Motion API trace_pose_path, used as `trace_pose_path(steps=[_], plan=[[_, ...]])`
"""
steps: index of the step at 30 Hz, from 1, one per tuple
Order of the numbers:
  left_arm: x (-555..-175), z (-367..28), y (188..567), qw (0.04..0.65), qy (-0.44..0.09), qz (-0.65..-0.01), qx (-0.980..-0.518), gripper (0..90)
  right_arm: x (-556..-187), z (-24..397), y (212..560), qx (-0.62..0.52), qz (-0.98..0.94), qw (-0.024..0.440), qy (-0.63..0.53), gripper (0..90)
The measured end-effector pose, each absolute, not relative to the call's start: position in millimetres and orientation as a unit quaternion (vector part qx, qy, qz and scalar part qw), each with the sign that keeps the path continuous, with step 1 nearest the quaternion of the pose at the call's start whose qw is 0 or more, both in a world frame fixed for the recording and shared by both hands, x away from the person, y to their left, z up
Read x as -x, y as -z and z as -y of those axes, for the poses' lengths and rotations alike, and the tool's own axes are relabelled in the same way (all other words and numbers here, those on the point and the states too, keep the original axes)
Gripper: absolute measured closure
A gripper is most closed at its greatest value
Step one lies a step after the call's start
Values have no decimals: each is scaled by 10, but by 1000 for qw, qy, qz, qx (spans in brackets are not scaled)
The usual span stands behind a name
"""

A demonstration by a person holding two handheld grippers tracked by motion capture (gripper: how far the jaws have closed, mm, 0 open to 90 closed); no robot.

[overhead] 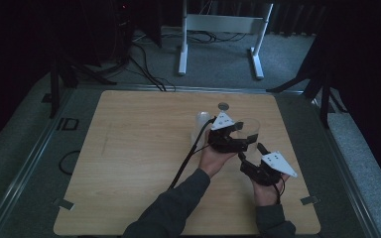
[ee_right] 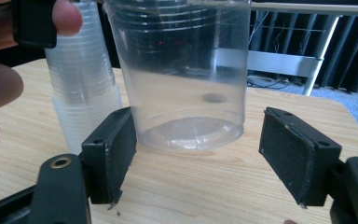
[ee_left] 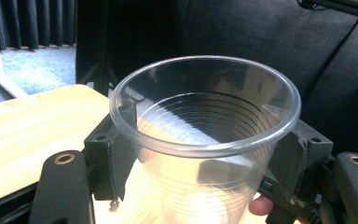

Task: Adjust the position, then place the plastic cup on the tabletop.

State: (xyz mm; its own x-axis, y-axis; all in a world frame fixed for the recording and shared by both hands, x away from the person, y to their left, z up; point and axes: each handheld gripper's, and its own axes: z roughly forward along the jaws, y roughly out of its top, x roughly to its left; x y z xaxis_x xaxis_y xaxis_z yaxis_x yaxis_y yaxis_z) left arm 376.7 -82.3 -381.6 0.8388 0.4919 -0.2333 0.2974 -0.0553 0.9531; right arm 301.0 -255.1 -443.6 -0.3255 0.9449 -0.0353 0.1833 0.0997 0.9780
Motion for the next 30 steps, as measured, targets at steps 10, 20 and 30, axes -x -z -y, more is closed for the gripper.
trace_pose_path(steps=[10, 20, 30], plan=[[-3761, 815, 3808, 627, -95, -275, -722, 306, -3000, 2569, 4438, -439, -643, 378, -501, 264], [-3740, 798, 3806, 623, -113, -275, -724, 306, -2981, 2604, 4461, -444, -646, 373, -496, 246], [-3749, 757, 3849, 616, -131, -279, -725, 307, -2972, 2657, 4473, -449, -646, 372, -494, 247]])
